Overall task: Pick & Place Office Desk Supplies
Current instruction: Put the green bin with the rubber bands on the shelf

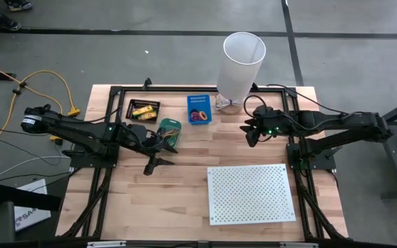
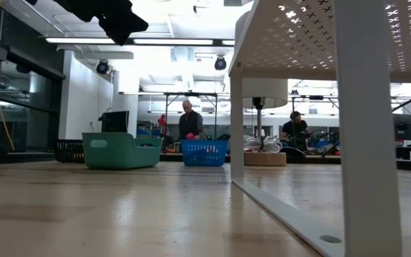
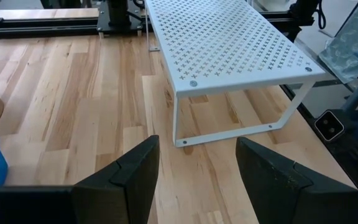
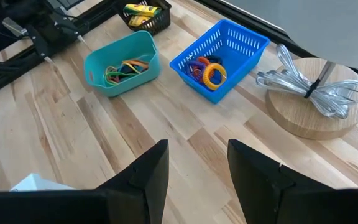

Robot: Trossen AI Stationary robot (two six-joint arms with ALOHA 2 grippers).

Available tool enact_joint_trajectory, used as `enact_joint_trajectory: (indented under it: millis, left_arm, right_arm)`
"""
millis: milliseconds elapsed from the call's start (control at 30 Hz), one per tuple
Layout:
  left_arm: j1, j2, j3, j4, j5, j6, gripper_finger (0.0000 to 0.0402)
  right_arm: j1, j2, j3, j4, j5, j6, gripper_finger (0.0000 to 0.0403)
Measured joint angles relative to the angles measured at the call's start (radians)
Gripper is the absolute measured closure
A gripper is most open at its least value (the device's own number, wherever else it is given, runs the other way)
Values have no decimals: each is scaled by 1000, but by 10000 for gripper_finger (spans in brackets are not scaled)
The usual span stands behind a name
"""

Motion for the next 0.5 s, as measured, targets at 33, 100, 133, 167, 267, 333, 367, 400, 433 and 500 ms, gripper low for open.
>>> enact_joint_trajectory:
  millis: [33,100,133,167,267,333,367,400,433,500]
  left_arm:
    - [0,0,0,0,0,0,195]
    - [0,0,0,0,0,0,195]
    - [0,0,0,0,0,0,195]
    - [0,0,0,0,0,0,195]
    - [0,0,0,0,0,0,195]
    - [0,0,0,0,0,0,195]
    - [0,0,0,0,0,0,195]
    - [0,0,0,0,0,0,195]
    - [0,0,0,1,0,0,195]
    - [0,0,0,10,0,0,195]
  right_arm:
    - [0,0,0,1,-1,0,251]
    - [0,0,0,0,-1,1,251]
    - [0,0,0,0,0,1,251]
    - [0,0,0,0,0,1,251]
    - [0,0,0,0,0,1,251]
    - [0,0,0,0,0,1,251]
    - [0,0,0,0,0,1,251]
    - [0,0,0,0,0,1,251]
    - [0,0,0,0,0,1,251]
    - [0,0,0,0,0,1,251]
